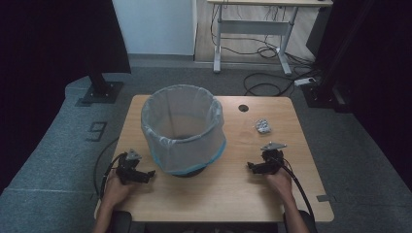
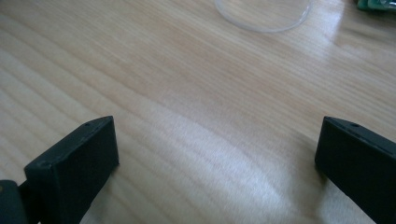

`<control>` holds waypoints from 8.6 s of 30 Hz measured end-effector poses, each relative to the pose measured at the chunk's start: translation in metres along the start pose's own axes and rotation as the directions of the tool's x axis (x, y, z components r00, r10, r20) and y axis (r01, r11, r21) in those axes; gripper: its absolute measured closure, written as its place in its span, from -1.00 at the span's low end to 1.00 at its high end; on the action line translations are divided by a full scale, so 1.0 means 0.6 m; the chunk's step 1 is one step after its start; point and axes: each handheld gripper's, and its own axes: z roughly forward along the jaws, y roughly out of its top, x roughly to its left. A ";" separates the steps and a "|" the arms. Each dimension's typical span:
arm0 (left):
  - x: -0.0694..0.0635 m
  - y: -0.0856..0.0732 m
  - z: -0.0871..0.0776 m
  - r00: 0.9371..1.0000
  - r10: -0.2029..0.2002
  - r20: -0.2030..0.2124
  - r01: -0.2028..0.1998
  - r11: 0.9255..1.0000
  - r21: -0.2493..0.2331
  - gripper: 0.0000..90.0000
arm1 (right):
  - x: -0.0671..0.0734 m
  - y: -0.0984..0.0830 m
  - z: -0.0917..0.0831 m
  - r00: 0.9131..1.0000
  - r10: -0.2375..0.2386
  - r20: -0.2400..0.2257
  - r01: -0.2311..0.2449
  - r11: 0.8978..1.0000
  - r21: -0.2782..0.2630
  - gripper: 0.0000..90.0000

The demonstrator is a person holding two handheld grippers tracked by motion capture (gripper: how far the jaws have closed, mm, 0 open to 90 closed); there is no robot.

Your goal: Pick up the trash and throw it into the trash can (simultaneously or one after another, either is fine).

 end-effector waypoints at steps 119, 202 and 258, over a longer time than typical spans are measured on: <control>0.000 0.001 0.001 1.000 -0.004 0.001 0.004 1.000 0.000 -1.00 | -0.016 0.233 -0.020 0.986 -0.067 -0.150 0.067 0.998 -0.001 -0.33; 0.000 0.001 0.001 1.000 -0.001 0.001 0.001 1.000 0.000 -1.00 | 0.094 0.474 -0.215 0.910 -0.241 -0.336 0.228 0.970 -0.080 -0.33; 0.000 0.003 0.003 1.000 -0.001 0.000 0.001 1.000 -0.002 -1.00 | 0.312 0.562 -0.080 0.808 -0.391 -0.440 0.426 0.904 -0.022 -0.74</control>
